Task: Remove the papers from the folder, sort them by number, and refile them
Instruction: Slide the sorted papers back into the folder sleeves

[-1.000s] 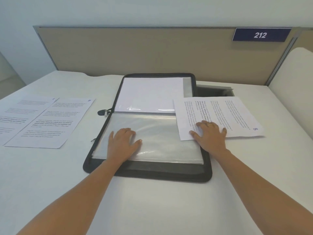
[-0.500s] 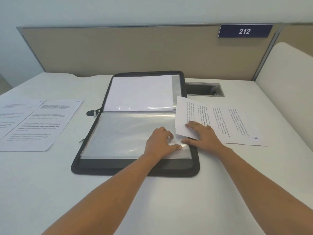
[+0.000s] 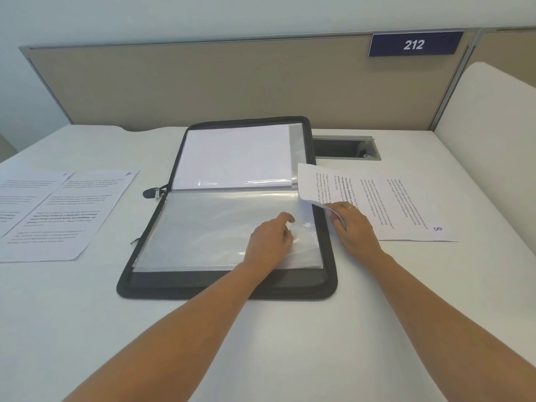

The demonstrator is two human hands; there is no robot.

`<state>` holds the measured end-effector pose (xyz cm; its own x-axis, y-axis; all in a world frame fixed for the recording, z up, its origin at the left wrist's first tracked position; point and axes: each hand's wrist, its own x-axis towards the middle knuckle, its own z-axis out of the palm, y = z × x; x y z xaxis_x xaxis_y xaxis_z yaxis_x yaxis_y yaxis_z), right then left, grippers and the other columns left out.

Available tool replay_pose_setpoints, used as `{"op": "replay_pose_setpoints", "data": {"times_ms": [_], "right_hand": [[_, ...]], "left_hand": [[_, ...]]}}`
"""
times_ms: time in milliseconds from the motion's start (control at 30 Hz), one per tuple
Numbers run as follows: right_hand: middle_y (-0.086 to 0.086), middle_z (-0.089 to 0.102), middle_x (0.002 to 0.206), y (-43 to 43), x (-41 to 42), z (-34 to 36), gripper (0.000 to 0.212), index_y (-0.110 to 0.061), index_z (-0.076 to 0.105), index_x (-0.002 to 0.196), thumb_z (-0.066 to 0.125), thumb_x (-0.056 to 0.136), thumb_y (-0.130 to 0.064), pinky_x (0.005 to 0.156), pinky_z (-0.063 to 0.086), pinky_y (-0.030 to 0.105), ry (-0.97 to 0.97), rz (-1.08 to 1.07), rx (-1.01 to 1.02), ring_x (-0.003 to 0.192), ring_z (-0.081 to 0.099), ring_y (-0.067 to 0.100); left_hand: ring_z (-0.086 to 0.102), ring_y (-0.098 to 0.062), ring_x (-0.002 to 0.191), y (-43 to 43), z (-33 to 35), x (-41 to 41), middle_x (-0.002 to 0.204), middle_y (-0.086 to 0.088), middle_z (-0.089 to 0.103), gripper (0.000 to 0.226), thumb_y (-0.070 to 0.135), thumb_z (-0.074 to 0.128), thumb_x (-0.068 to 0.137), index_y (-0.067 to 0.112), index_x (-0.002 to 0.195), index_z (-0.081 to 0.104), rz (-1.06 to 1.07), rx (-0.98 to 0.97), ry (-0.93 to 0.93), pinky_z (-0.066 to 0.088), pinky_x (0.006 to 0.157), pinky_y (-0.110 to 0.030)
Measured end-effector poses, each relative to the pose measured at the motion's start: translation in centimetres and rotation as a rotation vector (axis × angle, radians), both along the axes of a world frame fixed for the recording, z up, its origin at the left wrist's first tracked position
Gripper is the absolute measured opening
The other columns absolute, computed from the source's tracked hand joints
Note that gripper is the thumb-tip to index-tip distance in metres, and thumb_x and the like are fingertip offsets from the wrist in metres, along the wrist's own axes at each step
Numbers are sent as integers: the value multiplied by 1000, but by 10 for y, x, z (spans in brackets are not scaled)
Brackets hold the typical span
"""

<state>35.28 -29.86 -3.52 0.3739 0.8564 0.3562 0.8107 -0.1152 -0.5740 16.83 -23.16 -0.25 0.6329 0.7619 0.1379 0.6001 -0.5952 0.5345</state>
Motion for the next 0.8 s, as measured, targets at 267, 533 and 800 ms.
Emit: {"op": "replay_pose_setpoints", "data": {"times_ms": [267,533,800], "right_hand": [[6,52,135,-4,-5,4,39,-17,54,132,52,94,-12,96,41,33,-124,81,-42,120,51,26],[-1,51,139,-6,-9,7,35,-23,56,130,47,97,-15,94,43,34,-146,44,-95,124,49,23],[7,56,134,-9,-10,5,37,-15,63,123,54,87,-18,96,44,39,-178,13,-112,119,55,29]], "left_hand": [[54,-24,106,11,6,1,120,-8,56,38,5,36,97,16,131,50,-210,-32,147,38,96,-27],[51,-14,84,17,16,0,106,0,54,19,24,59,89,14,104,65,-266,-8,223,40,76,-19],[55,-14,74,15,18,-2,126,10,47,15,30,66,85,16,89,69,-341,123,152,44,71,-18]]}}
